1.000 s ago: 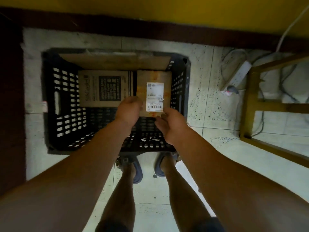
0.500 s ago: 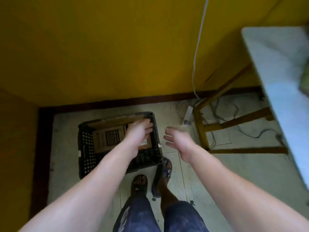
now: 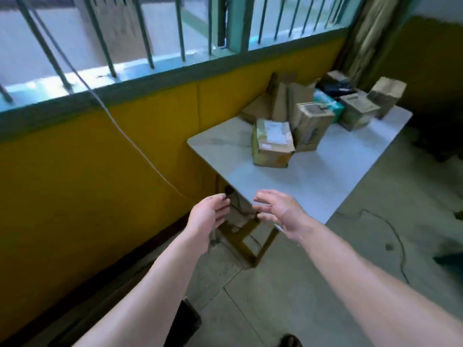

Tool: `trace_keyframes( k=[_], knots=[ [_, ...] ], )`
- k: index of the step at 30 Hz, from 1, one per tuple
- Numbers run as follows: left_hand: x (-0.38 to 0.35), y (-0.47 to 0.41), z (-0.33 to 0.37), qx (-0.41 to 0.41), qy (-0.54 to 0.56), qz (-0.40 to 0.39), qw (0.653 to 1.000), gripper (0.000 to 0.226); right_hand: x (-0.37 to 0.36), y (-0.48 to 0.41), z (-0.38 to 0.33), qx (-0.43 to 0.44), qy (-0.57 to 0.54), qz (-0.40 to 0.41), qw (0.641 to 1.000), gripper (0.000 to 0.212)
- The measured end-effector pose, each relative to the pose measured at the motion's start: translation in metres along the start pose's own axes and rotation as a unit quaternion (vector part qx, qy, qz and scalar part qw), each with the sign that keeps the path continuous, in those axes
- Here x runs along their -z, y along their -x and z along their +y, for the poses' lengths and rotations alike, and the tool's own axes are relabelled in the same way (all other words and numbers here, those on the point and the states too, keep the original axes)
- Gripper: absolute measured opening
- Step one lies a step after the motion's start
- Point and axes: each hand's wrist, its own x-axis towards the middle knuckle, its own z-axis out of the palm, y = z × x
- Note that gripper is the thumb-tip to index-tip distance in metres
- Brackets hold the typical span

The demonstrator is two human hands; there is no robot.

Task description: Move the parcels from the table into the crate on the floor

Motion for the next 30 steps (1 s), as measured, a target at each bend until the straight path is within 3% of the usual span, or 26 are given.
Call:
trace_keyframes(
  k=[8,13,18,25,28,30],
  knots=[
    [-0.183,-0.03,-0.004,-0.002,-0.068,-0.044,0.997,0.022,0.179,-0.026,-0.012,0.023,-0.06,0.071,0.995,0.012],
    [-0.249,-0.049,-0.006,-0.009,-0.061,-0.031,0.998,0.015,0.261,-0.055,-0.015,0.009,-0.058,0.052,0.997,0.016],
    [-0.268,-0.08,0.003,-0.038,-0.06,0.025,0.997,0.009,0.268,-0.106,-0.028,-0.018,-0.058,0.002,0.998,0.021],
    [-0.262,-0.161,0.028,-0.164,-0.095,0.196,0.962,0.022,0.252,-0.178,-0.04,-0.065,-0.003,-0.046,0.997,0.024],
    [-0.251,-0.208,0.046,-0.172,-0.13,0.277,0.936,0.038,0.247,-0.217,-0.058,-0.076,0.026,-0.048,0.996,0.026],
    [-0.243,-0.231,0.052,-0.135,-0.181,0.28,0.933,0.054,0.24,-0.236,-0.067,-0.08,0.034,-0.053,0.995,0.03]
  ],
)
